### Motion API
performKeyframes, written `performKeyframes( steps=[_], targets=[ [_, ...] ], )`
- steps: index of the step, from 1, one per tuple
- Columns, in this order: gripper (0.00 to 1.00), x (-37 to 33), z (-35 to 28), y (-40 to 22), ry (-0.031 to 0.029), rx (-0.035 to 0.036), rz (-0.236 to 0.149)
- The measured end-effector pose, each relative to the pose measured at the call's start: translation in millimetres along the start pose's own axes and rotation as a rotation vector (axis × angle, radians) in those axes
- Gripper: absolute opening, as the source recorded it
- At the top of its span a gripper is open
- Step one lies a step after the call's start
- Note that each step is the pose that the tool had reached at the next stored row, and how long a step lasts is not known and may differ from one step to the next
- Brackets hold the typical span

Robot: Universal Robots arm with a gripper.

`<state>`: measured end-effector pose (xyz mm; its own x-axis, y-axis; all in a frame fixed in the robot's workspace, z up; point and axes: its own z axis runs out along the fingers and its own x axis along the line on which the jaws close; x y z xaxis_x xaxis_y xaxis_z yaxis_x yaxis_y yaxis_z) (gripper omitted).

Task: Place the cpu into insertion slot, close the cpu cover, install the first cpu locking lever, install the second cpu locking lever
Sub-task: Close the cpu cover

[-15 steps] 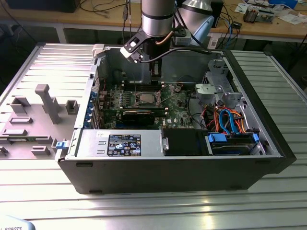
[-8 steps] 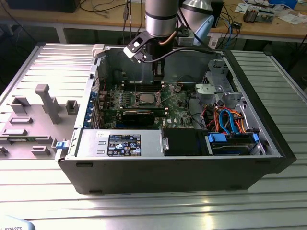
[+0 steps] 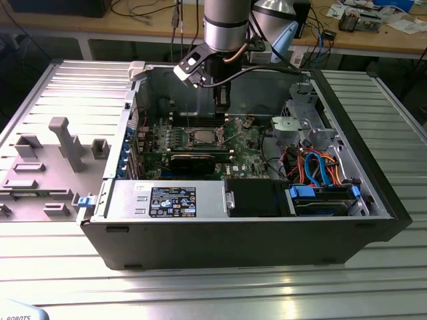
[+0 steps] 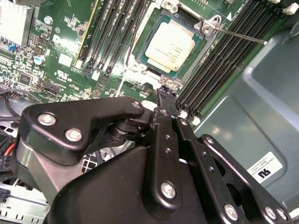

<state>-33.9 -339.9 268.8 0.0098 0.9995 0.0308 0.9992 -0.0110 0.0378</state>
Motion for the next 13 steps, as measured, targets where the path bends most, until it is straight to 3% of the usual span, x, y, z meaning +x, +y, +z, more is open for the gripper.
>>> performKeyframes(
  steps=[9,13],
  targets=[
    [0.11,0.0,0.1,0.8,0.0,-0.0001,0.0],
    [0.11,0.1,0.3,7.9,0.0001,0.0001,-0.001]
  ],
)
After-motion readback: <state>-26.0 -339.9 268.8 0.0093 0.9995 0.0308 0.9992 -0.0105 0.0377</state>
